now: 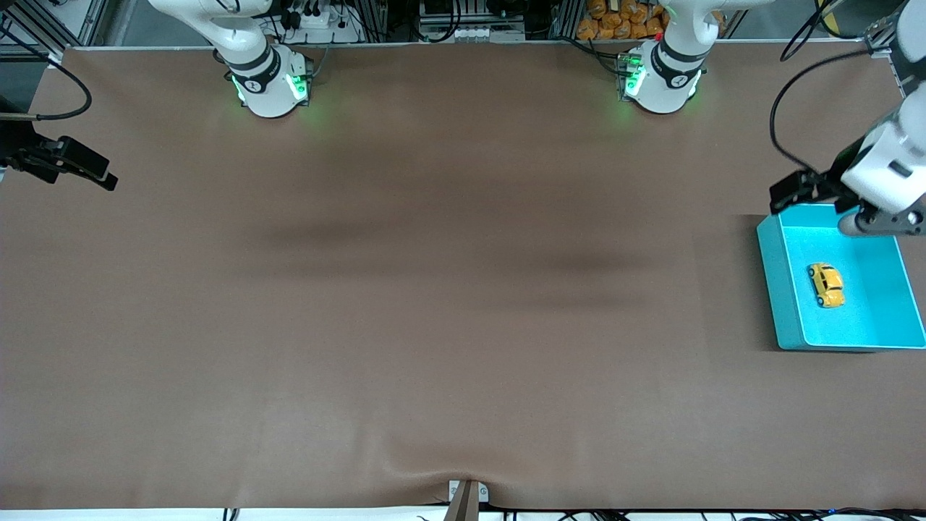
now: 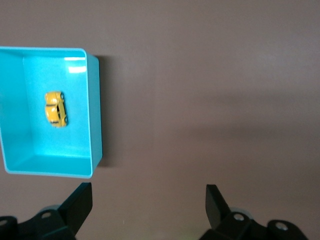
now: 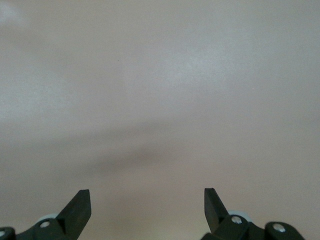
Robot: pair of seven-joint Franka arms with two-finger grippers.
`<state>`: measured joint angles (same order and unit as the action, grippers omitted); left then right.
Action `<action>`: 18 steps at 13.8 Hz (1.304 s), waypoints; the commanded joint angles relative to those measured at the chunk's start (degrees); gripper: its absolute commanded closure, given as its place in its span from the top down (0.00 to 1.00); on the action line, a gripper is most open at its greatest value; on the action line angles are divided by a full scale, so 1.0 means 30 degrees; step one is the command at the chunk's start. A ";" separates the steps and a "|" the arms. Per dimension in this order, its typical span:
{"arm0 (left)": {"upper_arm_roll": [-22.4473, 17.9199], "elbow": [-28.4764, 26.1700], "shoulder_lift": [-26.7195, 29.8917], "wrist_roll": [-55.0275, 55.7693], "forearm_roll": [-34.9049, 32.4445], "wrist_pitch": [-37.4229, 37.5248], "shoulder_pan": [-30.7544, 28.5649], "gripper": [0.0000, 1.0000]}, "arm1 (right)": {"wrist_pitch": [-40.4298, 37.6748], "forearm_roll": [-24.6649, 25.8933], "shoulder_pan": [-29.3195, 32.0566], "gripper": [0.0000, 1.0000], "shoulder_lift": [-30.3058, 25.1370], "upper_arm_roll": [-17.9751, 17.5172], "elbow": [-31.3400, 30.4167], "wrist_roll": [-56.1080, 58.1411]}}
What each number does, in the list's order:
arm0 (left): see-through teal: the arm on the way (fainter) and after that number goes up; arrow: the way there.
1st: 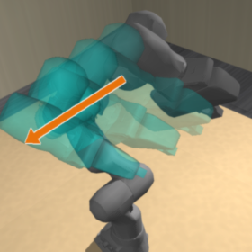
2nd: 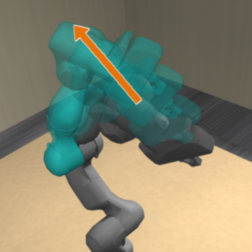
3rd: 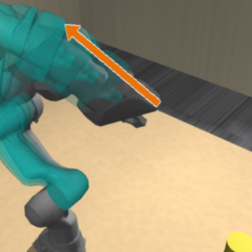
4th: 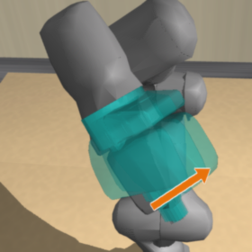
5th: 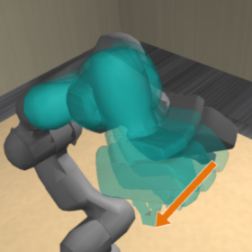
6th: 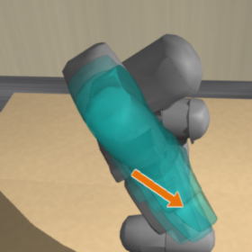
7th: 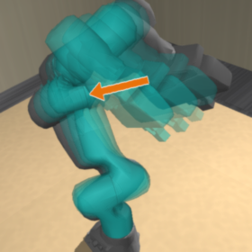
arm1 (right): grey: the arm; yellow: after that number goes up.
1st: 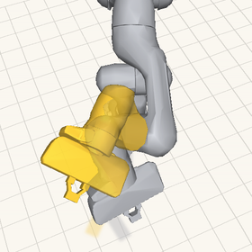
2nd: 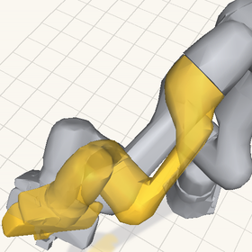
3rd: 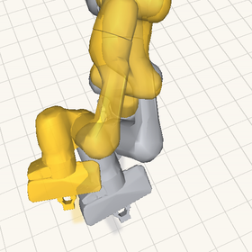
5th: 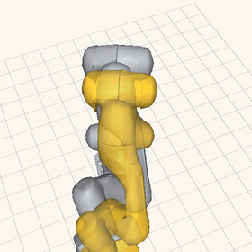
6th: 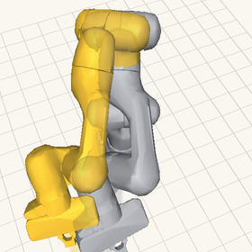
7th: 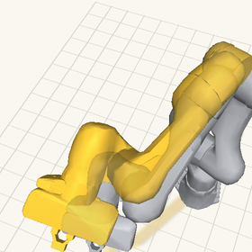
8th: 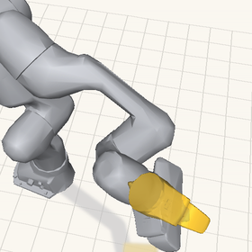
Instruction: Wind and store yellow beetle car
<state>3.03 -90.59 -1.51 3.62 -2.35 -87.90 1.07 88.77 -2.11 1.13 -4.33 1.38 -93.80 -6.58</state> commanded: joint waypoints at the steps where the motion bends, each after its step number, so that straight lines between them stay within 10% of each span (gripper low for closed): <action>1: -0.0863 0.0814 0.1024 -0.0299 0.0402 0.2138 0.0875 1.00 | -0.0117 0.0204 0.0238 1.00 -0.0255 -0.0168 0.0183 -0.0269; 18: -0.0804 0.1370 0.1527 -0.1618 0.1486 0.2876 0.0582 1.00 | -0.0089 0.0292 0.0443 1.00 0.1239 -0.0256 0.2118 -0.0210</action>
<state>0.84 -87.45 3.08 -0.59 1.45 -79.98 2.88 89.33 -1.96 1.52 -1.73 1.47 -89.42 -6.58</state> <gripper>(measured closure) 0.000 0.000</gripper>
